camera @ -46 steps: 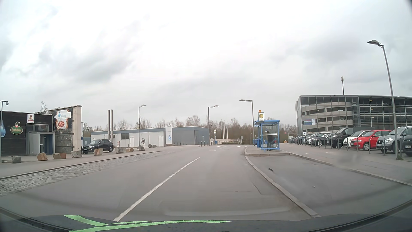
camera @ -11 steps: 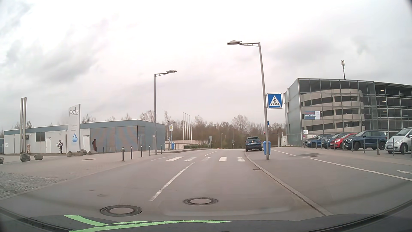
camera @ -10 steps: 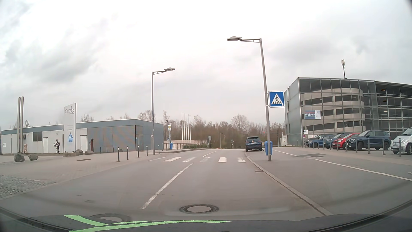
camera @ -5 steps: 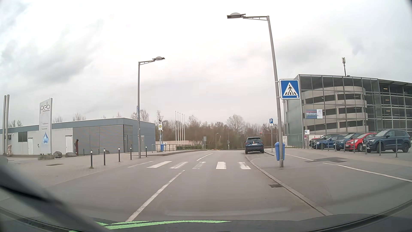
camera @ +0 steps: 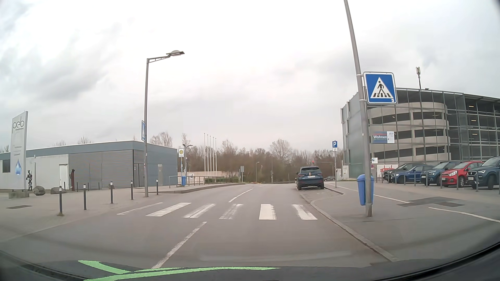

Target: Follow the waypoints while adhering to traffic rules and regulations

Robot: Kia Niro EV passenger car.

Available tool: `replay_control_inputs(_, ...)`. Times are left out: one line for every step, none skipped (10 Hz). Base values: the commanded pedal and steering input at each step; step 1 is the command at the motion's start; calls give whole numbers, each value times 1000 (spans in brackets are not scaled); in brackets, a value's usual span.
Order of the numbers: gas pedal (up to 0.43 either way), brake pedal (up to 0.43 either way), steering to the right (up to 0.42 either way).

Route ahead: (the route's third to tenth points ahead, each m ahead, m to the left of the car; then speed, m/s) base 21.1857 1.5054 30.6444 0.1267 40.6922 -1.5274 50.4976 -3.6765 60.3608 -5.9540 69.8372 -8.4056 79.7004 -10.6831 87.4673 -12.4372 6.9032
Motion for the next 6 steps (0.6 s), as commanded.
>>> replay_control_inputs(177,0,24)
replay_control_inputs(177,0,24)
replay_control_inputs(189,0,24)
replay_control_inputs(197,0,23)
replay_control_inputs(209,0,20)
replay_control_inputs(209,0,19)
